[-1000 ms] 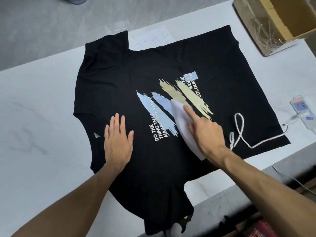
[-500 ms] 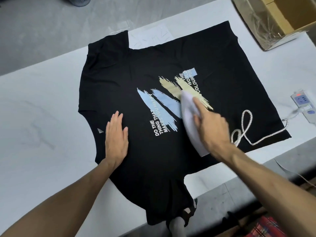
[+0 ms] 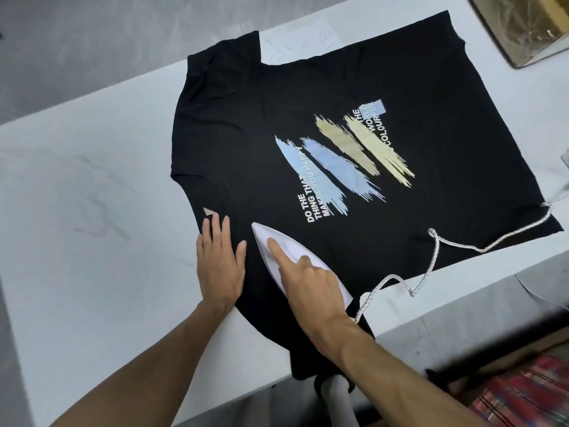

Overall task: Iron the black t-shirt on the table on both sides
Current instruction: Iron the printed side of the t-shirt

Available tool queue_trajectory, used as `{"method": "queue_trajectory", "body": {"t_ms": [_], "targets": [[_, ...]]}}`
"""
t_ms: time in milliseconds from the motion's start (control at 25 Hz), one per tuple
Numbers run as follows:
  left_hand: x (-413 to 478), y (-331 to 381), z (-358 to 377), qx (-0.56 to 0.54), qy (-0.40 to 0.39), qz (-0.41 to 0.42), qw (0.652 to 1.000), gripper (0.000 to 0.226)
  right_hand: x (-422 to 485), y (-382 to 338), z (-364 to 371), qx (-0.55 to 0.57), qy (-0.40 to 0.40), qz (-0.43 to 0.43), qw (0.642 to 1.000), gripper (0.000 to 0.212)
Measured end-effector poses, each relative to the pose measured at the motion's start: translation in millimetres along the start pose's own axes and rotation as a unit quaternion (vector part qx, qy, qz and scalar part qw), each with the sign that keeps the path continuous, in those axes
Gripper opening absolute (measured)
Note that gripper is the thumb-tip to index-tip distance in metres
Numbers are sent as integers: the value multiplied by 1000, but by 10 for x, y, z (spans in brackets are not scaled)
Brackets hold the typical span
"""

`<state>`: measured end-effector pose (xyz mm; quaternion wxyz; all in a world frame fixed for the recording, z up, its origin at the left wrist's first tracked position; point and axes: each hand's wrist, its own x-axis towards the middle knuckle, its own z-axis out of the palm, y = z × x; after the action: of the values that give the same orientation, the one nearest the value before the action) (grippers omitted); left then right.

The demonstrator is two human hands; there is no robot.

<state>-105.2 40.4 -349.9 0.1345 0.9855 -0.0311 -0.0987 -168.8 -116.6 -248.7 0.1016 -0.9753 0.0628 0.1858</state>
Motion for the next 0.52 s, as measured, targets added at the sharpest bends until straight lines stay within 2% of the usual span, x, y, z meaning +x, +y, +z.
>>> {"method": "queue_trajectory", "body": {"t_ms": [120, 280, 400, 520], "targets": [[-26, -37, 70, 76, 8, 14, 997, 58, -13, 289, 14, -19, 11, 18, 1000, 79], [-27, -24, 48, 76, 2, 14, 997, 57, -34, 788, -100, 56, -4, 105, 993, 58], [-51, 96, -2, 49, 28, 2, 998, 52, -24, 597, -173, 64, -9, 88, 994, 60], [-167, 356, 62, -46, 73, 4, 996, 50, -14, 212, -42, 32, -10, 40, 999, 66]]}}
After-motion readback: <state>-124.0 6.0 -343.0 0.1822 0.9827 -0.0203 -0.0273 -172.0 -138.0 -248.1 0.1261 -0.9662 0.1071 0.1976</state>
